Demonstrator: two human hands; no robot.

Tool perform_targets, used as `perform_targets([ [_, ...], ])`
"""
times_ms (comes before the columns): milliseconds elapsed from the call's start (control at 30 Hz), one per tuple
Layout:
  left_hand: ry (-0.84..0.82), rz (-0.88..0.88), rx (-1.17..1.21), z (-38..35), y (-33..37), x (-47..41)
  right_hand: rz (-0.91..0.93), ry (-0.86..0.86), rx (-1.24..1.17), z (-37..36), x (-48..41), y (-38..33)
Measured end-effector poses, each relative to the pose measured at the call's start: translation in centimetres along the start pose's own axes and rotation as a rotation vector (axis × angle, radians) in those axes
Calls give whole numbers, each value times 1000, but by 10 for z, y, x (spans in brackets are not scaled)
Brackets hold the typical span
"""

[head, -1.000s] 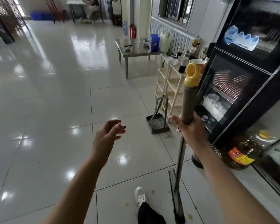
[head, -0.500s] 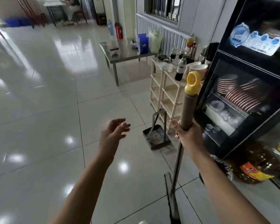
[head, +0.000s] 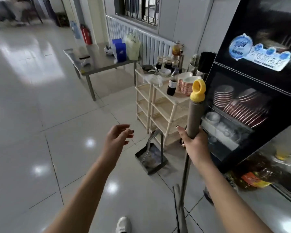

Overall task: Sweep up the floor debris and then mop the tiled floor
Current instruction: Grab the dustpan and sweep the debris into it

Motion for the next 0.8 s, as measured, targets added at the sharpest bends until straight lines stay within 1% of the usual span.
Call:
perform_targets([
  [167,-137,5,-27,15,-19,-76,8,185,92,-36,-36,-8],
  [367,-247,62,-56,10,-53,-141,-9,306,147,-57,-74,-5],
  [600,-323,136,-58,-22,-102,-199,-50,380,168,-71,-135,3],
  [800,-383,259,-81,-69,-144,-241,-81,409,216,-73,-191,19],
])
Point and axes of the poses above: each hand's wrist, its own x-axis away from the middle knuckle, its own z-axis out of the back of the hand, y = z × x, the point moved 1 cm from there along -x, towards the middle knuckle, and after that the axes turned 14 degrees about -z, right-handed, at the moved point
